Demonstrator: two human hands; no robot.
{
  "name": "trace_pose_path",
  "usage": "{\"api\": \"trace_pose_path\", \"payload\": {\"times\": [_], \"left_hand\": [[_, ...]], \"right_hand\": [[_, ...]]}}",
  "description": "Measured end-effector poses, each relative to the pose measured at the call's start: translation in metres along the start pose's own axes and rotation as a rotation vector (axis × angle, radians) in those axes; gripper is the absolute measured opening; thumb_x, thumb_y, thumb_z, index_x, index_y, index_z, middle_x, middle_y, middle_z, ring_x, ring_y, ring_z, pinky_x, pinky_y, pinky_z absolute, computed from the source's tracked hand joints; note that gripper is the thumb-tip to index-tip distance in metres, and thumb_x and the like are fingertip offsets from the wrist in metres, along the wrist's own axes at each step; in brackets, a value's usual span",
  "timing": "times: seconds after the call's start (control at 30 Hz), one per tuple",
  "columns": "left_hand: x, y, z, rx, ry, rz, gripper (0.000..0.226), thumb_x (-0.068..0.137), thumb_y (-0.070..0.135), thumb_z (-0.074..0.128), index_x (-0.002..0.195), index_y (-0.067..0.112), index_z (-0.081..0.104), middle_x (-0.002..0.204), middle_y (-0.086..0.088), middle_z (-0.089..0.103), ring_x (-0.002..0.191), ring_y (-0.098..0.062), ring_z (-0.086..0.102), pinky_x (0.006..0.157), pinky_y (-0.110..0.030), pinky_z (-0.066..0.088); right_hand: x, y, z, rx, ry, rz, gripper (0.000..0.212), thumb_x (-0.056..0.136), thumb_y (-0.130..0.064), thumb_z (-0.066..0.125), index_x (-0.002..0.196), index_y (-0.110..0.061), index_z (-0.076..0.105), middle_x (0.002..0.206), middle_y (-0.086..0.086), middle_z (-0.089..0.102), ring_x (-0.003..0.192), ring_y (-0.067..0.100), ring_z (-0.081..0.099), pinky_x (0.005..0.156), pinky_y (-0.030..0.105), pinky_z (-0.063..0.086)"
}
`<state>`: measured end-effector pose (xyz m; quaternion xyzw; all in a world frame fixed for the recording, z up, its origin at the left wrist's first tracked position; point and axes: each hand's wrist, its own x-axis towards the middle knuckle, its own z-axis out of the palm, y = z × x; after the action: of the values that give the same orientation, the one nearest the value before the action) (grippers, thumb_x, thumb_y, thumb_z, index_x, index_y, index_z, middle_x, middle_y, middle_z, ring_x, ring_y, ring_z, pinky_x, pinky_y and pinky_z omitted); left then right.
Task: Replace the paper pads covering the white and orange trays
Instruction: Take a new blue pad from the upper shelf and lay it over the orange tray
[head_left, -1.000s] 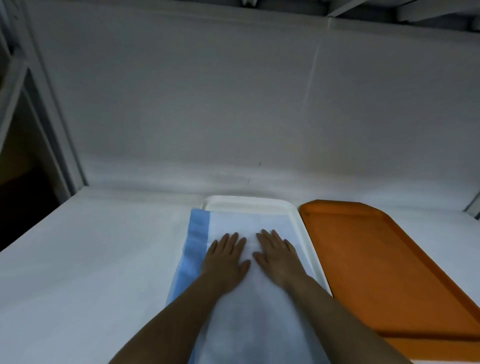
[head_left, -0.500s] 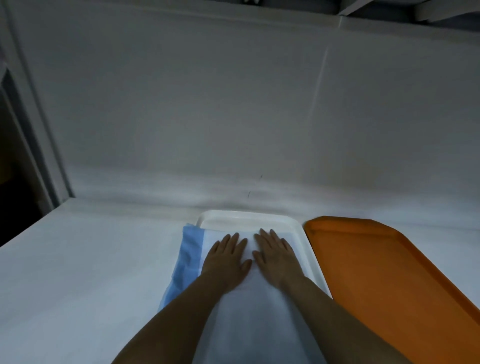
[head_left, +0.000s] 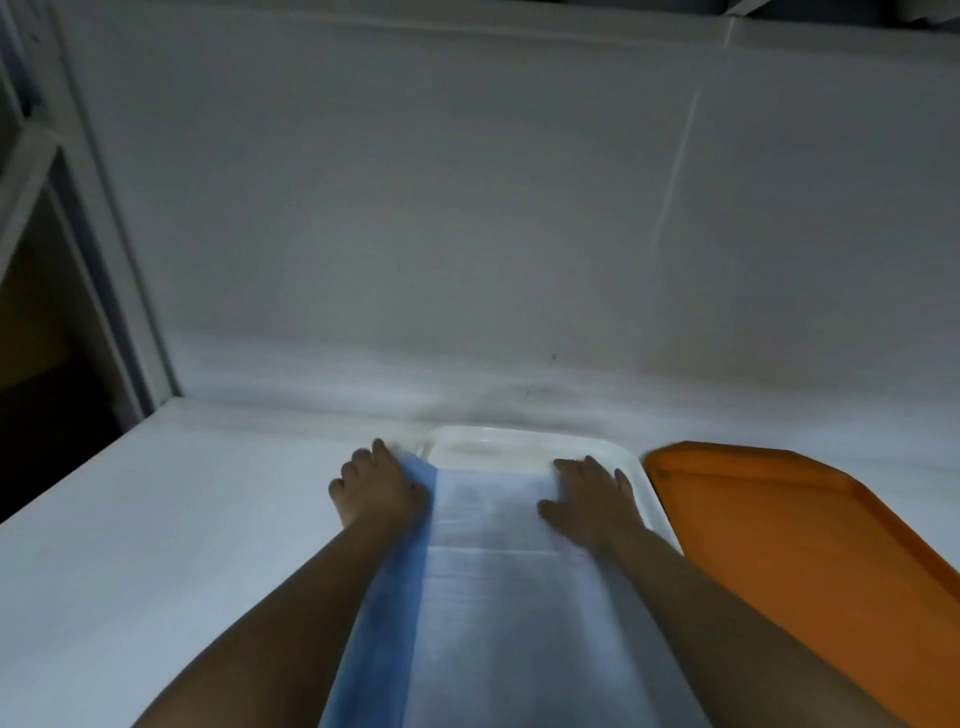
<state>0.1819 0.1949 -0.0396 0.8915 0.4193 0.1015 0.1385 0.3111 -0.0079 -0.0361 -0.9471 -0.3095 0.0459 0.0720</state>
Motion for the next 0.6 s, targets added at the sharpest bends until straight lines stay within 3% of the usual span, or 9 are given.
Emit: {"api": "trace_pose_path", "payload": {"times": [0.1,0.13,0.2,0.3,0.37,0.4,0.6], "left_hand": [[0.014,-0.012,-0.005,-0.33,-0.265,-0.089,0.061,0.069,0.053,0.055,0.118,0.016,0.055,0.122,-0.008,0.059,0.114,-0.028,0.055,0.101,-0.041,0.041],[0.017,-0.014,-0.004,-0.428,-0.291,-0.08,0.058,0.065,0.05,0.058,0.111,0.014,0.06,0.115,-0.008,0.064,0.107,-0.028,0.059,0.098,-0.043,0.045],[0.019,-0.015,-0.003,-0.577,-0.269,-0.074,0.037,0.075,0.032,0.068,0.103,0.009,0.064,0.104,-0.008,0.066,0.099,-0.028,0.061,0.092,-0.039,0.05],[0.019,-0.013,-0.004,-0.695,-0.247,-0.103,0.01,0.082,0.012,0.068,0.09,0.011,0.064,0.095,-0.007,0.062,0.092,-0.025,0.058,0.086,-0.035,0.05],[0.018,-0.011,-0.005,-0.725,-0.285,-0.098,0.01,0.082,0.012,0.069,0.078,0.015,0.06,0.094,-0.009,0.064,0.094,-0.027,0.06,0.089,-0.037,0.051],[0.017,-0.011,-0.005,-0.739,-0.301,-0.1,0.012,0.082,0.011,0.068,0.075,0.015,0.059,0.093,-0.01,0.064,0.094,-0.028,0.061,0.089,-0.037,0.052],[0.006,-0.014,-0.021,-0.876,-0.294,-0.092,0.026,0.086,0.006,0.058,0.065,0.013,0.044,0.067,-0.005,0.046,0.065,-0.019,0.044,0.057,-0.026,0.034]], "right_hand": [[0.015,0.007,-0.018,0.005,-0.09,0.062,0.075,0.085,-0.056,0.055,0.147,-0.023,0.028,0.15,0.003,0.032,0.137,0.024,0.031,0.113,0.043,0.022],[0.018,0.01,-0.022,-0.019,-0.105,0.074,0.075,0.082,-0.057,0.058,0.144,-0.023,0.032,0.146,0.003,0.036,0.134,0.024,0.036,0.11,0.042,0.027],[0.021,0.016,-0.027,-0.05,-0.124,0.083,0.071,0.077,-0.059,0.062,0.135,-0.023,0.043,0.136,0.003,0.044,0.126,0.023,0.041,0.102,0.038,0.037],[0.02,0.023,-0.033,0.0,-0.143,0.064,0.05,0.075,-0.051,0.069,0.116,-0.025,0.055,0.115,0.0,0.049,0.114,0.02,0.046,0.082,0.027,0.041],[0.019,0.029,-0.034,0.132,-0.123,0.031,0.022,0.077,-0.037,0.072,0.09,-0.026,0.058,0.099,-0.001,0.048,0.095,0.017,0.05,0.063,0.02,0.036],[0.018,0.031,-0.035,0.212,-0.117,0.01,0.019,0.077,-0.029,0.073,0.078,-0.025,0.055,0.093,-0.002,0.048,0.087,0.016,0.049,0.058,0.019,0.034],[-0.013,0.032,-0.071,0.442,-0.022,-0.103,0.023,0.078,-0.016,0.075,0.074,-0.023,0.054,0.077,-0.009,0.054,0.074,0.009,0.051,0.064,0.02,0.039]]}}
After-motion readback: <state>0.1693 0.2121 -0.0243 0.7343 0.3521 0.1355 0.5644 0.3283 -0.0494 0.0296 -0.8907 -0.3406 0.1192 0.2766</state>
